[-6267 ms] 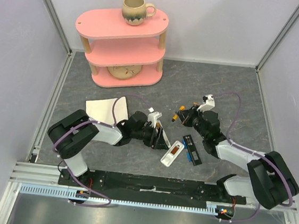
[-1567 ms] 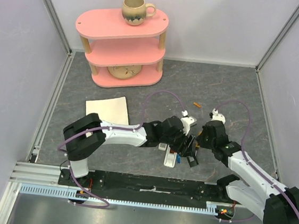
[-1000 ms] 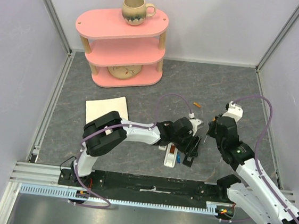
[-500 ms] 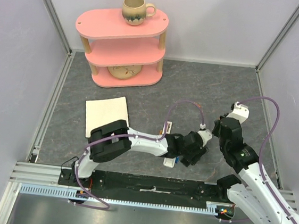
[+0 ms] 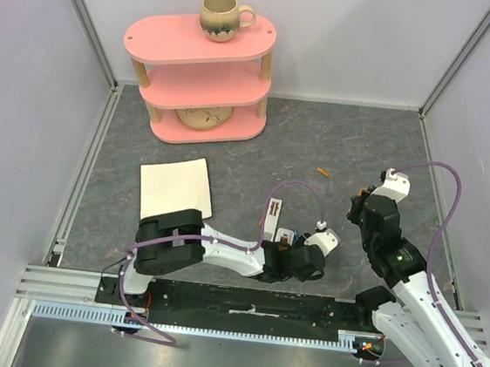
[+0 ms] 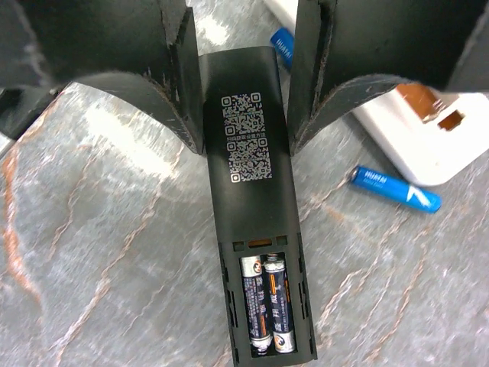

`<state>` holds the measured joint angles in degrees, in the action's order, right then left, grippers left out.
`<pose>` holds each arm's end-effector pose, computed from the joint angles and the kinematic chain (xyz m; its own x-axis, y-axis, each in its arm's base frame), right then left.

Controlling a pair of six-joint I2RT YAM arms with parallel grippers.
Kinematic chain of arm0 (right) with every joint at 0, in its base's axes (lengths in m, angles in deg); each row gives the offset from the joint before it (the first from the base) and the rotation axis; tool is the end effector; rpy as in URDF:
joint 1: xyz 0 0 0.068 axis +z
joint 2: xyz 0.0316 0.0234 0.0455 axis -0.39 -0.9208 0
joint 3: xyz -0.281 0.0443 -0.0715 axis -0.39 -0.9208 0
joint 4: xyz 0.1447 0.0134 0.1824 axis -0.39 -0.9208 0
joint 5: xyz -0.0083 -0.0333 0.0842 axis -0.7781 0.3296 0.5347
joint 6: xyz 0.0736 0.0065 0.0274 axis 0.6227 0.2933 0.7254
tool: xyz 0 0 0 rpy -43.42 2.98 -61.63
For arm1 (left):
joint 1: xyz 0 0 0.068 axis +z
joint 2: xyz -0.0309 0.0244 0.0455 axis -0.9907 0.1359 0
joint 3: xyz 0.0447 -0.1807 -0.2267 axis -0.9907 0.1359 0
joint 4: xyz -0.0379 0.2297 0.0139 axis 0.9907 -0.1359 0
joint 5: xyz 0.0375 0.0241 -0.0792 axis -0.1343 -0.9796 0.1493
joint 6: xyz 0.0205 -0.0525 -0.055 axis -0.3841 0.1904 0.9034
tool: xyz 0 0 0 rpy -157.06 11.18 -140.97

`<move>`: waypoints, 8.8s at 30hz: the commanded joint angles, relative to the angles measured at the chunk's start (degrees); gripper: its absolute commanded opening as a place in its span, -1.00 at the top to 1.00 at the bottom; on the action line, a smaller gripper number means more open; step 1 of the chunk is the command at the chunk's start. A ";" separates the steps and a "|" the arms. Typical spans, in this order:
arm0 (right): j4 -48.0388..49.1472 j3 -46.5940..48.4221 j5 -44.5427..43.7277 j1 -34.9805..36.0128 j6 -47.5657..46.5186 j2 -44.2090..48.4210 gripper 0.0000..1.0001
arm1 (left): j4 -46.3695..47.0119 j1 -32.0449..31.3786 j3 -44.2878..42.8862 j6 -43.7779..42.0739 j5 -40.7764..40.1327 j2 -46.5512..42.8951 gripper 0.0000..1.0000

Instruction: Unload the batteries from the remote control

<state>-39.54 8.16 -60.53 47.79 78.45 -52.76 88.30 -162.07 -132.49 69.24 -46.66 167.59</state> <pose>0.1358 0.0259 0.2708 -0.3240 0.3547 -0.8770 0.2447 0.9269 0.2845 0.1005 -0.4147 0.1585 -0.4381 0.4894 -0.7540 0.7514 0.6598 -0.0083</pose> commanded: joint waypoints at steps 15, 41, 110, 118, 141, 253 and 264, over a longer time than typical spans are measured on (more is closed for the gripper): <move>30.91 -14.24 29.49 -0.23 -4.22 -1.57 1.00 | -5.71 0.77 24.19 -3.16 0.26 -14.73 0.61; 43.42 -20.66 32.31 2.40 -3.34 -9.22 1.00 | -1.94 1.48 22.70 -10.55 3.95 -13.16 0.11; 65.31 -29.46 45.58 4.25 19.69 -13.53 1.00 | 0.09 2.80 25.07 -9.32 6.07 -13.25 0.96; 55.92 -27.61 41.46 4.25 15.39 -9.05 1.00 | 0.53 2.97 25.34 -9.15 5.98 -13.25 0.96; 46.58 -23.66 29.49 4.25 9.50 -13.16 1.00 | -0.44 3.15 23.23 -7.74 5.89 -11.49 0.96; 56.70 -27.61 13.94 12.51 12.31 -19.77 1.00 | 13.09 20.37 21.47 14.14 37.27 -8.94 0.96; 62.23 -30.16 15.69 14.71 19.41 -22.32 1.00 | 13.88 21.25 21.47 14.85 37.79 -7.09 0.96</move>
<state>17.97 -20.38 -46.00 61.81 92.15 -74.64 104.54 -141.35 -110.94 83.45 -6.53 157.15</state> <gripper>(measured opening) 0.067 0.025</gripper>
